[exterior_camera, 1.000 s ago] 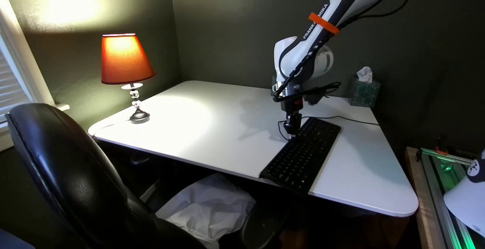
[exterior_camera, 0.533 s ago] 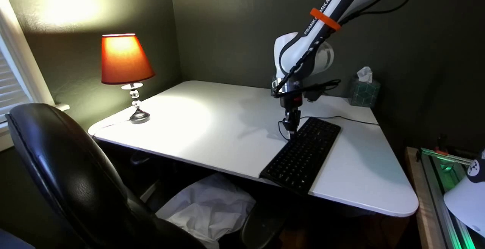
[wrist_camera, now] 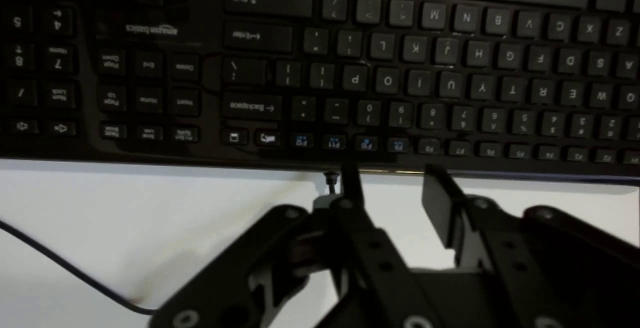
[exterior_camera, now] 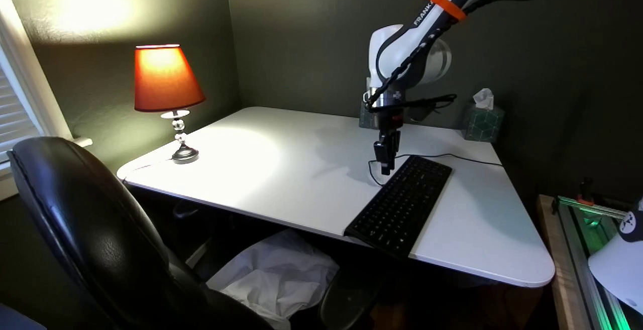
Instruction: Press the button on the keyboard
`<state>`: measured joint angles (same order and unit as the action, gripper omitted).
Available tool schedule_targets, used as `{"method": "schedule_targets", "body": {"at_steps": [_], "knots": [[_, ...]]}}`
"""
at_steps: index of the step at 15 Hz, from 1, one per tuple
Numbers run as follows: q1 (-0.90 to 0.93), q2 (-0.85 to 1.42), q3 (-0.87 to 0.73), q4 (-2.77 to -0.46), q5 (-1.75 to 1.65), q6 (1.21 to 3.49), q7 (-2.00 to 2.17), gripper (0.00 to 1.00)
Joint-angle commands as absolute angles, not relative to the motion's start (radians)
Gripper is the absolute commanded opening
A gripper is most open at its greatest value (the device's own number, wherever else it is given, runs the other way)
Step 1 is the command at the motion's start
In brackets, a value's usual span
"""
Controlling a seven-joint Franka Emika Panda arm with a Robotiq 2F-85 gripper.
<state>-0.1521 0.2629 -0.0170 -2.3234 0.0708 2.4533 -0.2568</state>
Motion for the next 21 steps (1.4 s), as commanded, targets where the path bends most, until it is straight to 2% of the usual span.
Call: {"method": "schedule_targets", "body": {"at_steps": [1,5,16,17,21], "knots": [[-0.142,0.185,-0.024,-2.401,0.089,2.496,-0.238,0.71],[-0.134,0.135,-0.032,-2.445,0.08,2.525,-0.21,0.99],[-0.123,0.013,-0.05,-2.553,0.07,2.572,-0.161,1.0],[-0.125,0.06,-0.05,-2.498,0.071,2.535,-0.181,1.0],[-0.124,0.034,-0.053,-2.518,0.07,2.537,-0.177,1.0]]}}
